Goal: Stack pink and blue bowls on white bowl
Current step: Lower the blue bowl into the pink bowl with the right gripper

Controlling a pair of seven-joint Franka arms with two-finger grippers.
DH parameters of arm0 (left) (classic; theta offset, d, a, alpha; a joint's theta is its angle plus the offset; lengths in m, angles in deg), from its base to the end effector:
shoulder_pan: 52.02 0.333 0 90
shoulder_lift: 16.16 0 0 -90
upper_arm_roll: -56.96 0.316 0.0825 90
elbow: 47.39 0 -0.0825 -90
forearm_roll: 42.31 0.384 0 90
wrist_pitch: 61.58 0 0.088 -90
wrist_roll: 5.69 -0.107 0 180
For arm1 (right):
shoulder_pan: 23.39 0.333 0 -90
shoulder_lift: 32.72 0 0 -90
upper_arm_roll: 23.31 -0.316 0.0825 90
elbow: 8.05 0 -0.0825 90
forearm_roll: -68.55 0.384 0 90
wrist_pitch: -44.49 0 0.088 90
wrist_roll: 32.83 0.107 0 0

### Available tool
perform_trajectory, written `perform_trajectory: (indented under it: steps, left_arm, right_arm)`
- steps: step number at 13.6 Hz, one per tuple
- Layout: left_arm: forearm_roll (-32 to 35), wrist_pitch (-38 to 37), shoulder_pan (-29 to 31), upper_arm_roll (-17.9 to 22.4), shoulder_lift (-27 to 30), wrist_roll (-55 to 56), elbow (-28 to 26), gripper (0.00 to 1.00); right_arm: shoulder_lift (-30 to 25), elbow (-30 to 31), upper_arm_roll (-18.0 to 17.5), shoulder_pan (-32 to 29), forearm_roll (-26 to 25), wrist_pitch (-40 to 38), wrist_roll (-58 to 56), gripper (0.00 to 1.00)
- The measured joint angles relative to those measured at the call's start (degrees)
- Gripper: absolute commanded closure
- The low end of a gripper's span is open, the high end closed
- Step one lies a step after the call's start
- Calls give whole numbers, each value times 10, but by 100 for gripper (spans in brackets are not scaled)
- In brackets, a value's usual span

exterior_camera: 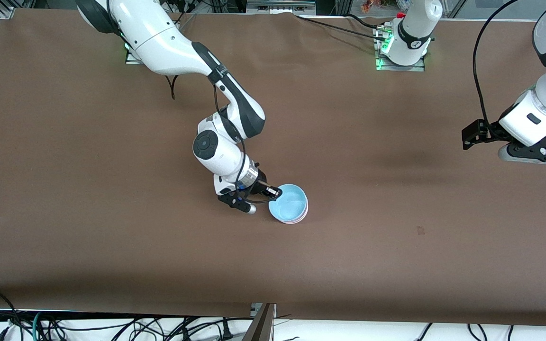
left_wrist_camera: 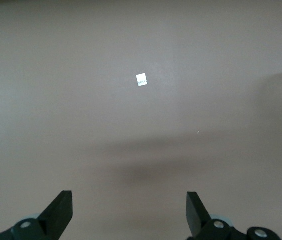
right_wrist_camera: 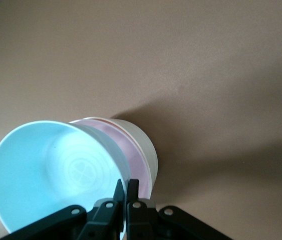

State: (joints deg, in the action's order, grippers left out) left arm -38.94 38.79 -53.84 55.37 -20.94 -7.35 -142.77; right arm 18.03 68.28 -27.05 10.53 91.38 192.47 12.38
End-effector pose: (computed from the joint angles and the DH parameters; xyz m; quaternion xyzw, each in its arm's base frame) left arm 0.5888 -0.0293 0.5480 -0.9984 0.0494 -0.0023 0.0277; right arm 0.6239 0.4557 0.2342 -0.9456 0.2246 -0.0291 0.2336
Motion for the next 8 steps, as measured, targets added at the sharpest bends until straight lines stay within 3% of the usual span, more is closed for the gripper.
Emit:
perform_trajectory:
  steps: [8]
  left_arm:
    - [0, -1, 0, 0, 0, 0, 0, 0]
  right_arm:
    - [10, 0, 0, 8, -7, 5, 0, 100]
